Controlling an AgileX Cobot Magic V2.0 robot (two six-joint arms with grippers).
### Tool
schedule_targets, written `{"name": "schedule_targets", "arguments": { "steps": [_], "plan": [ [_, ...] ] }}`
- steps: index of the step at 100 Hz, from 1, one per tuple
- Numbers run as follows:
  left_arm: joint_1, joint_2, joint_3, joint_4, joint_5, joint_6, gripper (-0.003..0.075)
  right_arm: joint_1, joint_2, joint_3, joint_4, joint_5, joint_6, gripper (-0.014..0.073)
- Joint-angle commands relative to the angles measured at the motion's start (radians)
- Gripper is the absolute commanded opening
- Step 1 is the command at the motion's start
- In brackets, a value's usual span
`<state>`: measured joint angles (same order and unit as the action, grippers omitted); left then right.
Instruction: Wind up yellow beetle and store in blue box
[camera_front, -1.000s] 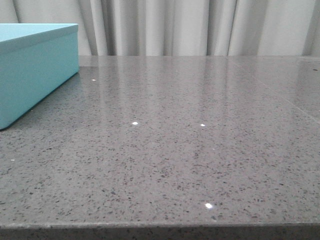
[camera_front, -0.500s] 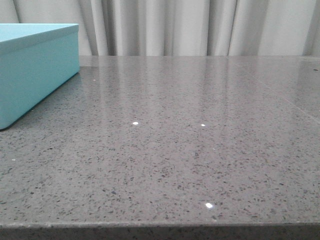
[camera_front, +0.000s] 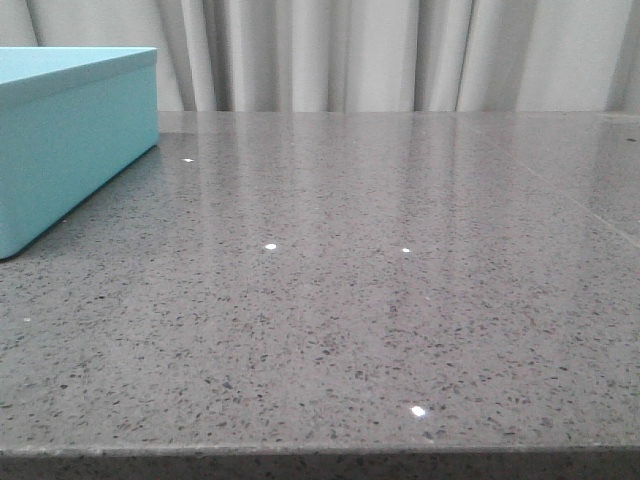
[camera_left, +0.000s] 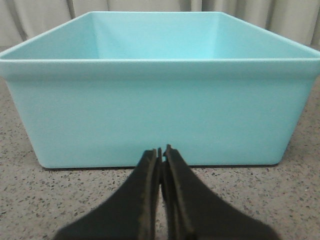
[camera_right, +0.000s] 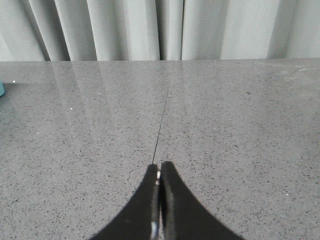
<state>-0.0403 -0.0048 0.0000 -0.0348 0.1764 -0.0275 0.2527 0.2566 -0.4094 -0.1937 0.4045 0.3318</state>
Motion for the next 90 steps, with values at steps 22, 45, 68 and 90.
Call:
{"name": "schedule_targets", "arguments": {
  "steps": [22,45,68,90],
  "plan": [
    [0.002,-0.033,0.022,-0.009,-0.078,-0.003,-0.0018,0.002,0.008,-0.025,-0.02,-0.079,-0.01,-0.0068],
    [0.002,-0.033,0.022,-0.009,-0.078,-0.003,-0.0019,-0.04,-0.01,-0.004,0.001,-0.132,-0.07,-0.0068],
    [0.002,-0.033,0.022,-0.009,-0.078,-0.003,-0.0019,-0.172,-0.091,0.157,0.236,-0.343,-0.308,-0.0068],
    [0.002,-0.033,0.022,-0.009,-0.078,-0.003,-0.0019,-0.253,-0.18,0.296,0.243,-0.455,-0.315,-0.0068]
  ]
}}
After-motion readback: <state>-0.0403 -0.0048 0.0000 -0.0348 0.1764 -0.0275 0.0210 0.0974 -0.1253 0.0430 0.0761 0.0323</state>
